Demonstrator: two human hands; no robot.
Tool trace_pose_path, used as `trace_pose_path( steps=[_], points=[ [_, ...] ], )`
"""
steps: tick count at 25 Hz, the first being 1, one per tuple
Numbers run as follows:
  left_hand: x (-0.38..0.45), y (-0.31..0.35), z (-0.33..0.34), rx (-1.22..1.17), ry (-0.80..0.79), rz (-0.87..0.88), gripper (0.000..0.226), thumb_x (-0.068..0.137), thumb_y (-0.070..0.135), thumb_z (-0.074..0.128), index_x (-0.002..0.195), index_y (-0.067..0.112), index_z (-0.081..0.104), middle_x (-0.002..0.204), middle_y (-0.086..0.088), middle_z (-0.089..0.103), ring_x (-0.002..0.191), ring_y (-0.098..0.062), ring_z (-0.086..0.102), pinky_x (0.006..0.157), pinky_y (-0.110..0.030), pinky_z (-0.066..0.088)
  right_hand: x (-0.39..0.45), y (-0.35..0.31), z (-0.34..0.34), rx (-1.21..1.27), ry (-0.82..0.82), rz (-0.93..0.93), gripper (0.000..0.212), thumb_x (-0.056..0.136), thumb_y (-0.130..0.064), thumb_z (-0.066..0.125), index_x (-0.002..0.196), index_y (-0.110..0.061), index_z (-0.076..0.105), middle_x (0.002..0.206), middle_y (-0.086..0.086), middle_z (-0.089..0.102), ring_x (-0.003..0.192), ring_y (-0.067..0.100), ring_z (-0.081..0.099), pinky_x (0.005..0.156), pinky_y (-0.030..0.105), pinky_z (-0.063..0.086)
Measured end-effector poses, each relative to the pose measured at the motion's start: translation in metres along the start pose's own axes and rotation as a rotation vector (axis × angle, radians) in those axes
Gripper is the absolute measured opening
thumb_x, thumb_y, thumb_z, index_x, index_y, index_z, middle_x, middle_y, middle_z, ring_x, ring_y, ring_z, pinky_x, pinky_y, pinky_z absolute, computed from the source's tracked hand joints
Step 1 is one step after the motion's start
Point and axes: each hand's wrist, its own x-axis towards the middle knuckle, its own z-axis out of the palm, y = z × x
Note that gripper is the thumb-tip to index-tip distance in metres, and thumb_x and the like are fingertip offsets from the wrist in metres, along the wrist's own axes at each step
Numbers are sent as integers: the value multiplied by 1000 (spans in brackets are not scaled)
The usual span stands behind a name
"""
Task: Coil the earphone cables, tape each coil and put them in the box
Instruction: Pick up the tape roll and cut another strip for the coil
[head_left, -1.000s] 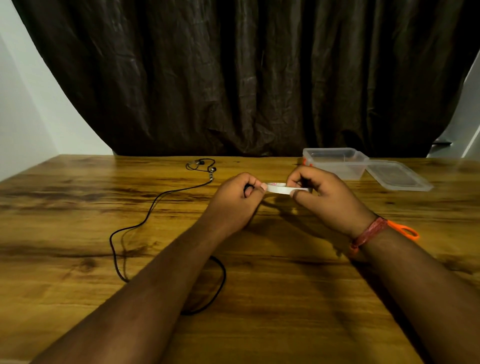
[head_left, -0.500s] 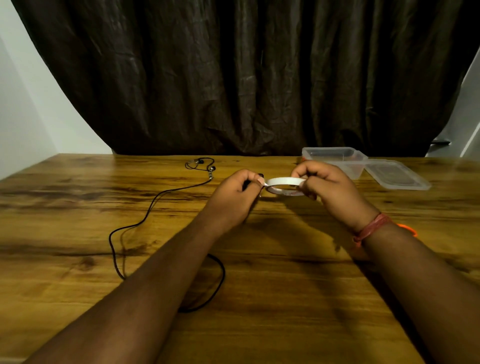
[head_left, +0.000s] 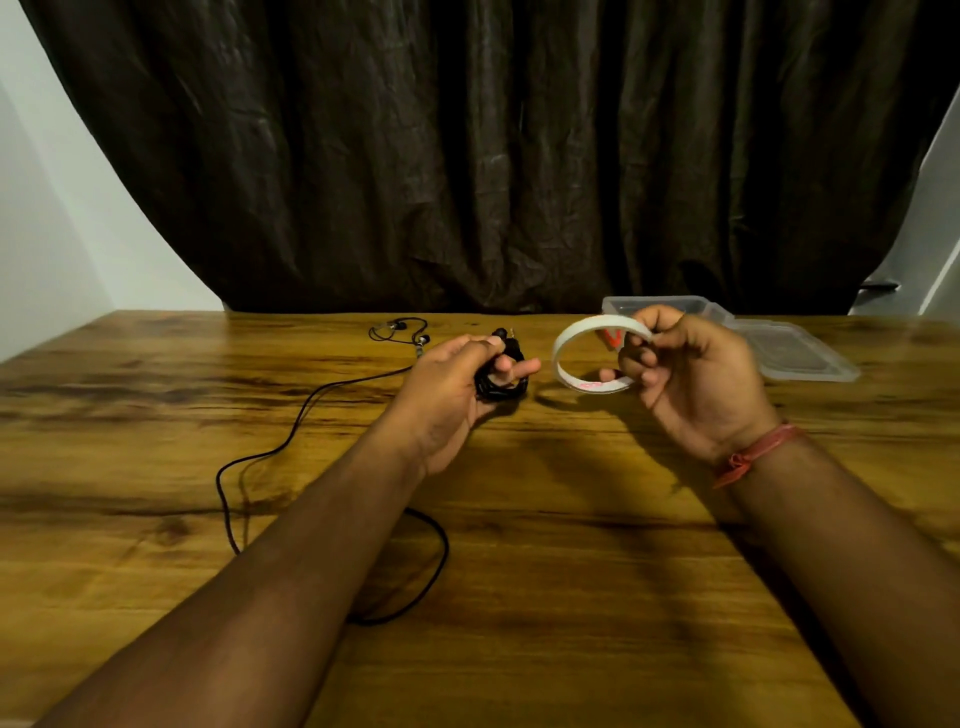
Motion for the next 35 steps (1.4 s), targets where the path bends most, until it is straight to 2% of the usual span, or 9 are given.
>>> trace_pose_path(
  steps=[8, 11, 18, 21, 24, 26, 30, 32, 35],
  points=[
    [1, 4, -2, -271, -136, 8, 13, 102, 11, 42, 92, 7, 49, 77, -9, 62, 110, -39, 66, 77, -55, 57, -2, 7, 2, 147, -97, 33, 8, 70, -15, 41, 70, -9, 46, 61, 4, 32, 55, 15, 30, 90, 49, 49],
    [2, 5, -1, -370, -150, 20, 7, 101, 7, 43, 94, 8, 45, 84, -14, 55, 111, -47, 62, 78, -57, 56, -2, 12, 4, 201, -109, 48, 11, 72, -13, 41, 69, -9, 51, 62, 4, 32, 58, 16, 30, 102, 56, 41],
    [3, 5, 0, -343, -94, 52, 7, 101, 7, 41, 96, 6, 45, 82, -14, 53, 107, -47, 65, 80, -57, 56, 1, 13, -2, 166, -92, 92, 18, 79, -12, 42, 85, -6, 58, 78, 12, 52, 74, 22, 54, 98, 55, 47],
    [2, 6, 0, -349, -65, 44, 10, 102, 7, 41, 93, 6, 46, 78, -13, 54, 101, -44, 68, 80, -58, 56, 7, -1, -14, -159, 139, 21, 23, 94, -13, 40, 92, -12, 63, 88, 9, 64, 88, 23, 61, 87, 44, 52],
    [-1, 5, 0, -337, -82, 13, 14, 102, 7, 41, 89, 6, 48, 75, -13, 55, 92, -39, 71, 83, -61, 54, 1, -26, -41, -715, 387, -118, 19, 95, -13, 51, 83, -22, 63, 88, 6, 65, 84, 19, 60, 81, 38, 47],
    [-2, 2, 0, -328, -106, -14, 12, 102, 7, 41, 92, 5, 48, 76, -14, 57, 96, -40, 70, 83, -61, 55, -15, -43, -66, -1125, 348, -77, 13, 92, -21, 60, 80, -23, 62, 84, 3, 66, 76, 18, 60, 72, 33, 47],
    [-1, -2, 4, -308, -137, -42, 11, 102, 7, 42, 95, 4, 49, 75, -13, 59, 103, -43, 67, 83, -60, 55, -55, -58, -87, -1836, 223, 258, 22, 80, -49, 65, 75, -28, 63, 78, 0, 67, 65, 11, 57, 54, 26, 40],
    [-2, -3, 6, -294, -147, -45, 11, 102, 7, 43, 94, 4, 49, 74, -13, 59, 103, -43, 67, 84, -61, 54, -68, -59, -86, -1986, 202, 343, 24, 76, -52, 64, 78, -28, 61, 78, -5, 63, 66, 6, 53, 53, 21, 39],
    [-4, -2, 5, -292, -147, -48, 10, 101, 7, 44, 94, 4, 49, 74, -13, 59, 104, -44, 67, 84, -61, 54, -76, -53, -82, -1931, 209, 428, 26, 78, -52, 64, 79, -26, 60, 77, -6, 61, 69, 7, 55, 57, 24, 44]
  ],
)
